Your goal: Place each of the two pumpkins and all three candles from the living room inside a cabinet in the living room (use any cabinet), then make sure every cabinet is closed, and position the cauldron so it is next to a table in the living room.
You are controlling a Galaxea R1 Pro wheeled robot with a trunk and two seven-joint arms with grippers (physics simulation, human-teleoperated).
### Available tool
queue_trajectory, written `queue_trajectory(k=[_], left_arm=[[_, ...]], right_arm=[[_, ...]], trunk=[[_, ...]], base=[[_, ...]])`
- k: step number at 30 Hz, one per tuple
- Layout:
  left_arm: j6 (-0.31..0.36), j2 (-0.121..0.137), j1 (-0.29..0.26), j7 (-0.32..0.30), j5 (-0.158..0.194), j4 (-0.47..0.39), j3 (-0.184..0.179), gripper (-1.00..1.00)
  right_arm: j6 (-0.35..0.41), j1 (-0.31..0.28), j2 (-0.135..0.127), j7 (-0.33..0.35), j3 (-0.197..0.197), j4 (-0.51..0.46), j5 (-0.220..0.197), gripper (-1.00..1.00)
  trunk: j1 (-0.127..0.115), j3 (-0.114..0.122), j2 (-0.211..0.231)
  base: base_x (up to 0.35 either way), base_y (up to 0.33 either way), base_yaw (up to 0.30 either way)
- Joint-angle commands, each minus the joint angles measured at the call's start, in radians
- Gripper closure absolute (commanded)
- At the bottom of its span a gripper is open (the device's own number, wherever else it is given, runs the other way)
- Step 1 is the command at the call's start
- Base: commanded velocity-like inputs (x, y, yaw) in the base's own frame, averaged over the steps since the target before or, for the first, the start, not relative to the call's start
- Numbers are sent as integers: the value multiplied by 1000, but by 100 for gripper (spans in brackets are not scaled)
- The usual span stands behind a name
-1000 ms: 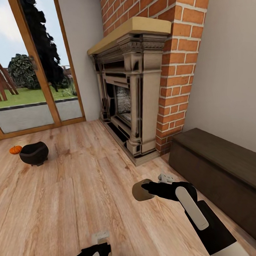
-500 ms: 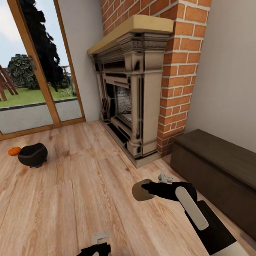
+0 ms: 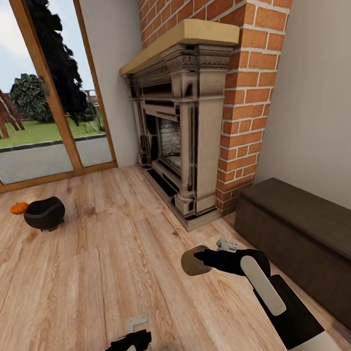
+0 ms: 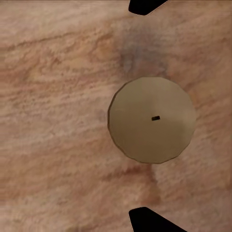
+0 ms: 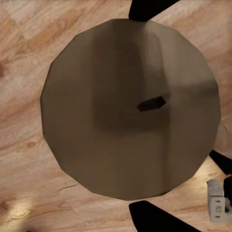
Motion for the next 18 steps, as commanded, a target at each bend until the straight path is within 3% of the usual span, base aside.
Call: queue_trajectory(k=[1,6,13,18], left_arm=[[2,1,-1,8,5,-3,-7,-100],[-1,1,-1,8,5,-3,-7,-100],[-4,1,-1,8,4,-3,-7,-100],[-17,1,-1,8,5,-3,-7,-100]], right_arm=[[1,-1,-1,-10,2,-2,-11,100],[2,-1,-1,13,2,-15,-12,100],[7,-1,-8,240,2,-37,-12,100],[32,0,-8,299,4,-54,-11,100]], trunk=[[0,-5,-1],[2,-24,-2],[6,-51,-3],[8,-71,-5]], base=[[0,0,0],[0,0,0],[0,0,0],[0,0,0]])
